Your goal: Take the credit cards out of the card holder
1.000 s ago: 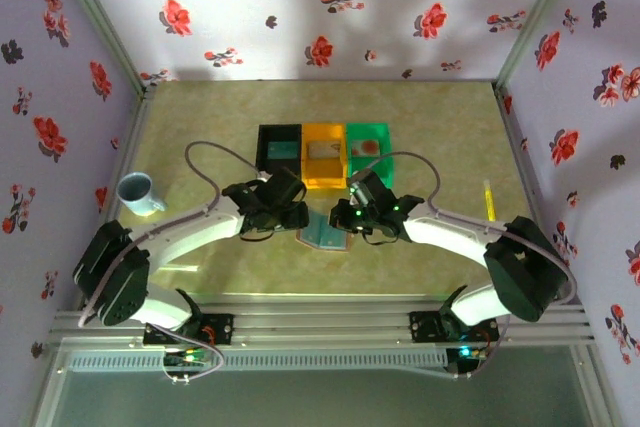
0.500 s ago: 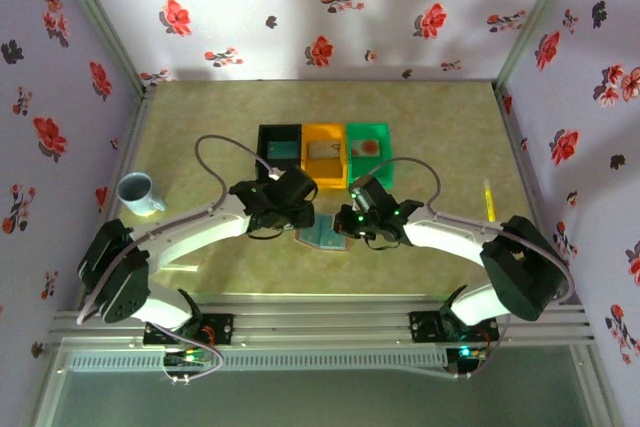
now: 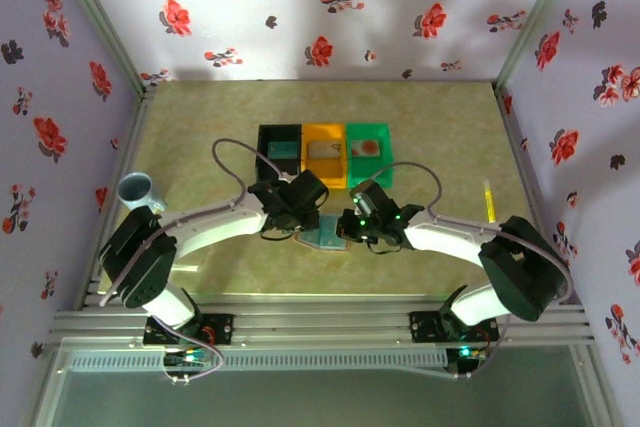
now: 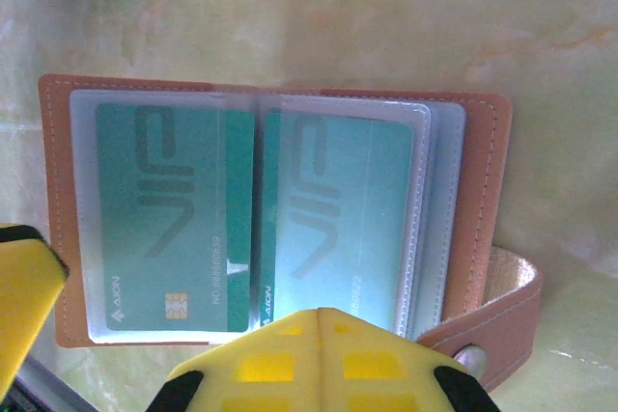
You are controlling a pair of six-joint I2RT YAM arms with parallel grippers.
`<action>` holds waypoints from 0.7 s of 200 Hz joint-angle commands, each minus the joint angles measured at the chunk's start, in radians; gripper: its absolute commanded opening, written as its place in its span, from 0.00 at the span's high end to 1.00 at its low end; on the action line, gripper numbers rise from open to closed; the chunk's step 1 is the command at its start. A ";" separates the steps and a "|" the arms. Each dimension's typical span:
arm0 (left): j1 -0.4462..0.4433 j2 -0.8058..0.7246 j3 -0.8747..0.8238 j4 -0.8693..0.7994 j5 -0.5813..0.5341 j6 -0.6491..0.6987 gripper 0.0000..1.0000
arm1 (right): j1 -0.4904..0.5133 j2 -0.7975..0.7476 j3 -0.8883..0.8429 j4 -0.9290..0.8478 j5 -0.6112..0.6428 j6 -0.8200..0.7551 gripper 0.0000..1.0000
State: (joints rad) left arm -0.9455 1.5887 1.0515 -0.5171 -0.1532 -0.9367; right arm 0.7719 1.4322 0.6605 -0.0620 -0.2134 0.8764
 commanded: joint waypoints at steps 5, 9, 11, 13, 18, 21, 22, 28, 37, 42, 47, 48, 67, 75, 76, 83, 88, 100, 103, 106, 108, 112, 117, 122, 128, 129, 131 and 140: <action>-0.009 0.014 -0.039 0.036 0.003 -0.025 0.73 | -0.001 -0.023 -0.015 0.038 -0.004 0.014 0.90; -0.009 0.014 -0.045 0.040 0.003 -0.027 0.73 | 0.000 -0.023 -0.014 0.039 -0.007 0.013 0.90; -0.008 0.015 -0.048 0.043 0.003 -0.028 0.73 | 0.000 -0.024 -0.013 0.039 -0.007 0.012 0.90; -0.008 0.016 -0.051 0.045 0.003 -0.030 0.73 | -0.001 -0.023 -0.014 0.039 -0.008 0.012 0.90; -0.008 0.018 -0.058 0.050 0.003 -0.031 0.73 | -0.001 -0.024 -0.013 0.040 -0.010 0.012 0.89; -0.007 0.019 -0.062 0.053 0.003 -0.032 0.73 | 0.000 -0.023 -0.012 0.042 -0.011 0.012 0.89; -0.007 0.020 -0.064 0.053 0.003 -0.032 0.73 | -0.001 -0.023 -0.011 0.042 -0.012 0.012 0.89; -0.008 0.022 -0.073 0.060 0.001 -0.036 0.73 | -0.002 -0.023 -0.010 0.043 -0.013 0.013 0.89; -0.008 0.026 -0.087 0.071 0.003 -0.041 0.75 | 0.001 -0.024 -0.007 0.046 -0.013 0.012 0.89; -0.008 0.029 -0.093 0.076 0.002 -0.043 0.76 | 0.001 -0.024 -0.006 0.047 -0.010 0.013 0.88; -0.008 0.032 -0.100 0.081 0.003 -0.047 0.77 | 0.001 -0.022 -0.005 0.050 -0.011 0.015 0.88; -0.008 0.032 -0.102 0.083 0.003 -0.047 0.77 | 0.000 -0.021 -0.004 0.050 -0.011 0.016 0.88; -0.008 0.041 -0.131 0.106 0.003 -0.054 0.77 | 0.004 -0.010 0.002 0.062 -0.018 0.022 0.88; -0.007 0.045 -0.143 0.116 0.003 -0.058 0.77 | 0.004 -0.002 0.007 0.070 -0.023 0.028 0.88; -0.007 0.045 -0.143 0.117 0.003 -0.058 0.78 | 0.004 -0.002 0.007 0.071 -0.023 0.028 0.88; -0.007 0.048 -0.155 0.125 0.003 -0.062 0.78 | 0.006 0.006 0.012 0.078 -0.030 0.033 0.87; -0.007 0.050 -0.162 0.131 0.003 -0.063 0.78 | 0.006 0.012 0.014 0.083 -0.032 0.037 0.87; -0.007 0.055 -0.179 0.146 0.003 -0.069 0.78 | 0.009 0.025 0.023 0.096 -0.041 0.045 0.86; -0.007 0.056 -0.182 0.148 0.003 -0.072 0.78 | 0.010 0.028 0.024 0.099 -0.042 0.048 0.86; -0.007 0.057 -0.185 0.151 0.003 -0.073 0.78 | 0.010 0.032 0.028 0.101 -0.045 0.049 0.85; -0.007 0.057 -0.188 0.154 0.003 -0.074 0.78 | 0.011 0.034 0.030 0.103 -0.046 0.051 0.85; -0.007 0.057 -0.193 0.159 0.004 -0.076 0.78 | 0.012 0.038 0.034 0.105 -0.048 0.052 0.85; -0.007 0.057 -0.199 0.164 0.004 -0.078 0.79 | 0.011 0.045 0.039 0.108 -0.051 0.055 0.84; -0.007 0.057 -0.205 0.169 0.004 -0.080 0.79 | 0.012 0.052 0.045 0.109 -0.053 0.058 0.84; -0.007 0.056 -0.211 0.174 0.004 -0.082 0.79 | 0.015 0.058 0.051 0.112 -0.056 0.060 0.82; -0.007 0.056 -0.212 0.174 0.004 -0.082 0.79 | 0.015 0.059 0.054 0.113 -0.056 0.061 0.82; -0.007 0.055 -0.214 0.175 0.004 -0.081 0.79 | 0.016 0.062 0.055 0.115 -0.058 0.062 0.82; -0.007 0.053 -0.222 0.181 0.004 -0.082 0.79 | 0.019 0.073 0.065 0.121 -0.060 0.068 0.81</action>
State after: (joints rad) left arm -0.9455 1.6321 0.8692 -0.3614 -0.1501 -0.9924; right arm 0.7799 1.4776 0.6773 0.0227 -0.2523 0.9161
